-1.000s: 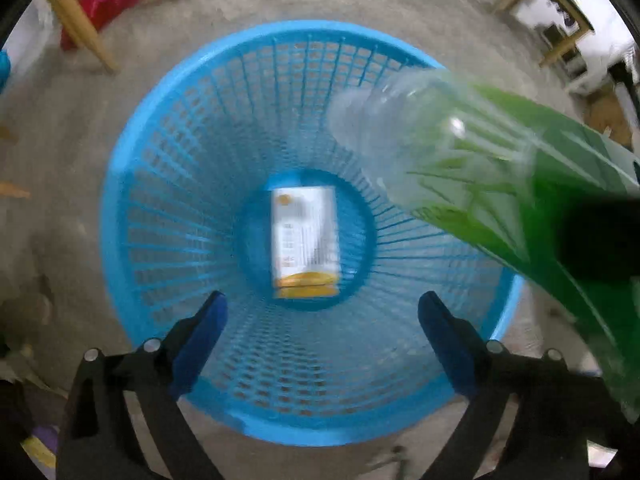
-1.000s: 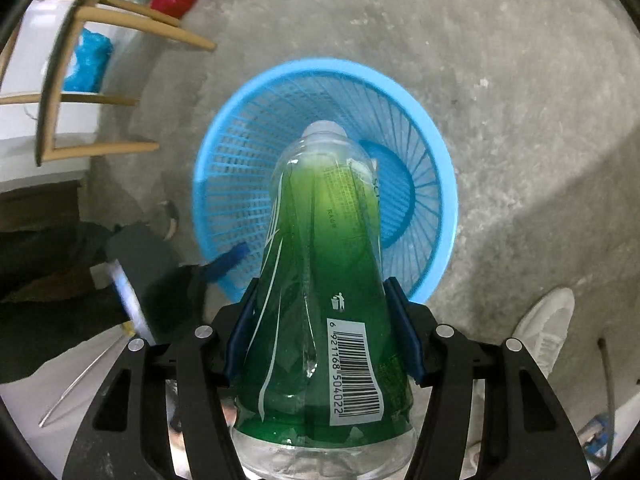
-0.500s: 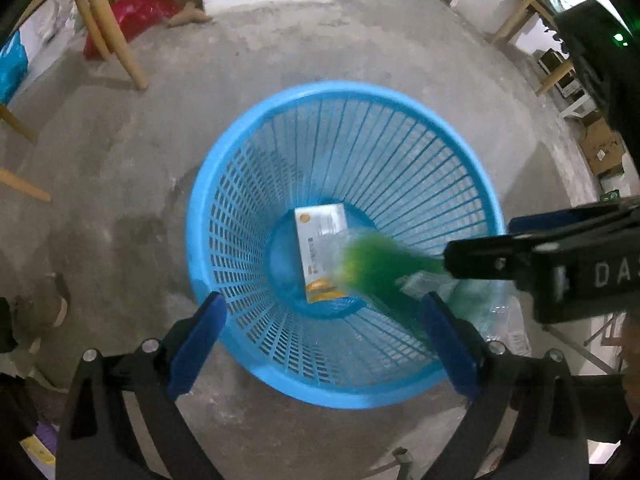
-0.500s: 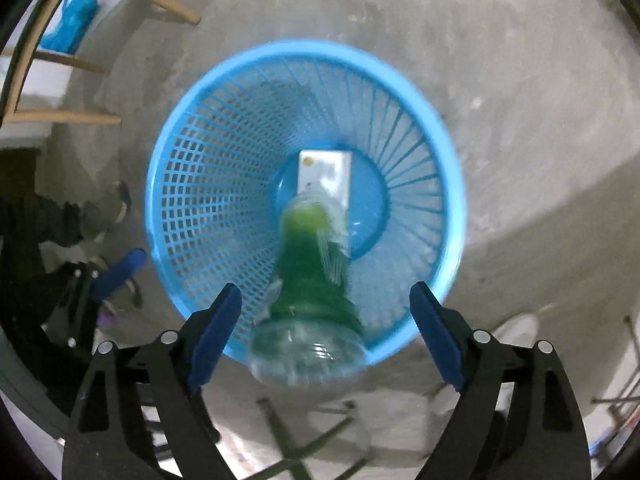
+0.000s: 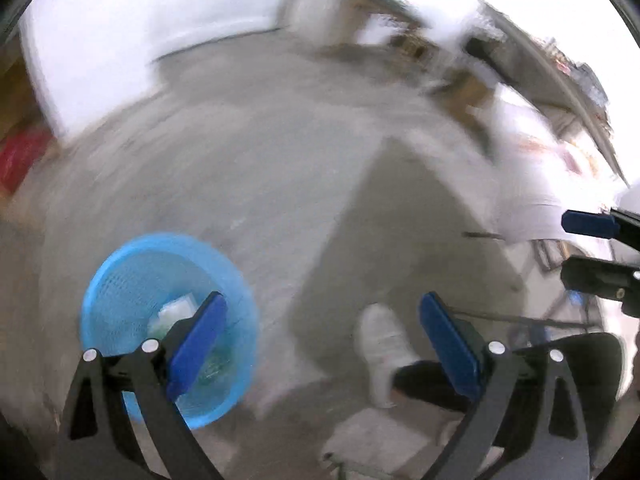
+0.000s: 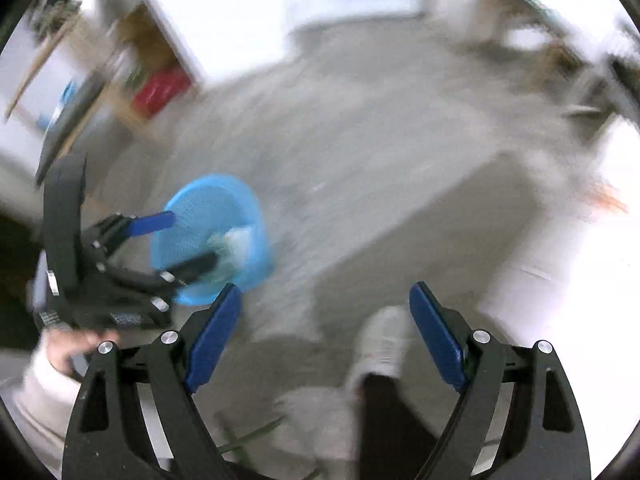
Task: Collect trash
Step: 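Move both open grippers back to the table, then grasp the clear printed bag with the left gripper while the right grasps the pink sponge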
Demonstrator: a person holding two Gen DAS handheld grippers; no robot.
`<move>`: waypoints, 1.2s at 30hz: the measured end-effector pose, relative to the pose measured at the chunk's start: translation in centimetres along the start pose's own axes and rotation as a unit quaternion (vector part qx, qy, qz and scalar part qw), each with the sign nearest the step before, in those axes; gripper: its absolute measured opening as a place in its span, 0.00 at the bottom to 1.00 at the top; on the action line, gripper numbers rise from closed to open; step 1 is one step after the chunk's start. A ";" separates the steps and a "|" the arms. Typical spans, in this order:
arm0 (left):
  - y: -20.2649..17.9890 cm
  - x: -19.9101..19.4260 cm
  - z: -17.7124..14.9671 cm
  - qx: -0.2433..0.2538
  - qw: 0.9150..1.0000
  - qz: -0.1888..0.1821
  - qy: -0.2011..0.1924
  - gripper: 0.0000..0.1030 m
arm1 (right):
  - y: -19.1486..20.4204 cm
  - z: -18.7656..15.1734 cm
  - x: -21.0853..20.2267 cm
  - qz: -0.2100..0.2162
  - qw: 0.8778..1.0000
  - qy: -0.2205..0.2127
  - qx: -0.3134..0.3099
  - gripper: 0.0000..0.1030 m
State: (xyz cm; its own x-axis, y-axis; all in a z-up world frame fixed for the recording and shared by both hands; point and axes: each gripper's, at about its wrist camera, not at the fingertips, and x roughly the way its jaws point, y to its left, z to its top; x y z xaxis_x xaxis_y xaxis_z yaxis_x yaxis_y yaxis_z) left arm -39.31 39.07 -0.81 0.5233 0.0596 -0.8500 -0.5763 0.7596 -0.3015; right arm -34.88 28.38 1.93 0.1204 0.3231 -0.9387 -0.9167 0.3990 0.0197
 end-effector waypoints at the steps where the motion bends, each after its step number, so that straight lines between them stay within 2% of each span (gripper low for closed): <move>1: -2.9 -0.1 1.4 0.029 0.999 -0.018 -0.004 0.92 | -3.5 -1.7 -2.4 -0.019 0.999 -0.020 0.031 0.80; 3: -8.4 0.0 3.6 0.079 0.995 -0.053 -0.009 0.92 | -9.1 -4.7 -5.5 -0.046 0.994 -0.038 0.087 0.80; 5: -15.0 0.6 5.7 0.133 0.987 -0.094 -0.010 0.92 | -14.4 -7.9 -7.9 -0.075 0.987 -0.049 0.136 0.80; 8: -23.2 2.7 7.9 0.175 0.974 -0.143 0.000 0.92 | -21.1 -12.0 -10.5 -0.115 0.971 -0.063 0.199 0.80; 10: -29.5 4.8 9.4 0.206 0.964 -0.170 0.008 0.92 | -24.5 -14.1 -11.8 -0.127 0.959 -0.075 0.241 0.80; 12: -34.6 6.5 10.3 0.230 0.957 -0.179 0.016 0.94 | -28.2 -16.1 -13.1 -0.123 0.947 -0.093 0.282 0.80; 14: -40.0 9.3 11.1 0.253 0.946 -0.197 0.038 0.95 | -31.6 -17.8 -13.7 -0.129 0.932 -0.107 0.323 0.84; 16: -43.8 12.1 11.5 0.269 0.941 -0.196 0.060 0.95 | -33.8 -18.6 -14.2 -0.131 0.921 -0.118 0.346 0.86; 18: -46.8 15.1 11.7 0.288 0.942 -0.157 0.072 0.95 | -36.7 -19.2 -14.2 -0.132 0.911 -0.128 0.369 0.86; 20: -48.4 17.1 11.9 0.299 0.942 -0.134 0.068 0.95 | -39.4 -19.3 -13.9 -0.131 0.906 -0.130 0.382 0.86; 21: -49.4 17.1 11.7 0.311 0.941 -0.122 0.052 0.95 | -40.4 -19.4 -14.1 -0.131 0.905 -0.131 0.384 0.86; 24: -50.1 17.7 11.6 0.323 0.939 -0.113 0.028 0.91 | -41.9 -18.5 -13.5 -0.133 0.909 -0.127 0.373 0.86; 26: -49.8 17.7 11.5 0.330 0.938 -0.106 0.012 0.68 | -42.2 -17.5 -13.8 -0.135 0.914 -0.123 0.363 0.86; 28: -49.6 17.6 11.5 0.337 0.936 -0.099 -0.001 0.57 | -42.3 -16.4 -13.6 -0.140 0.920 -0.125 0.345 0.86; 31: -48.2 17.0 12.0 0.312 0.943 -0.114 0.001 0.41 | -41.6 -13.6 -13.4 -0.146 0.934 -0.127 0.300 0.86; 32: -48.0 16.9 12.0 0.308 0.944 -0.120 0.003 0.40 | -41.3 -12.4 -13.3 -0.148 0.942 -0.125 0.274 0.87; 33: -47.4 16.8 12.1 0.302 0.945 -0.128 0.009 0.40 | -40.4 -10.0 -12.9 -0.170 0.954 -0.109 0.222 0.92; 34: -46.7 16.7 12.1 0.297 0.945 -0.135 0.010 0.40 | -39.4 -8.1 -12.2 -0.194 0.962 -0.088 0.170 0.93; 36: -45.5 16.7 12.5 0.285 0.947 -0.145 0.005 0.40 | -37.8 -4.4 -10.2 -0.242 0.966 -0.064 0.063 0.92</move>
State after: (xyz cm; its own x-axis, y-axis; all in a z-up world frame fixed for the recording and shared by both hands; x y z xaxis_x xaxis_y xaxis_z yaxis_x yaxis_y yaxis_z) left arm 3.56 13.60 4.13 0.6003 -0.2094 -0.7719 0.0258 0.9697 -0.2430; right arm -3.13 6.24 9.27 0.5769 0.1721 -0.7985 -0.6882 0.6289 -0.3616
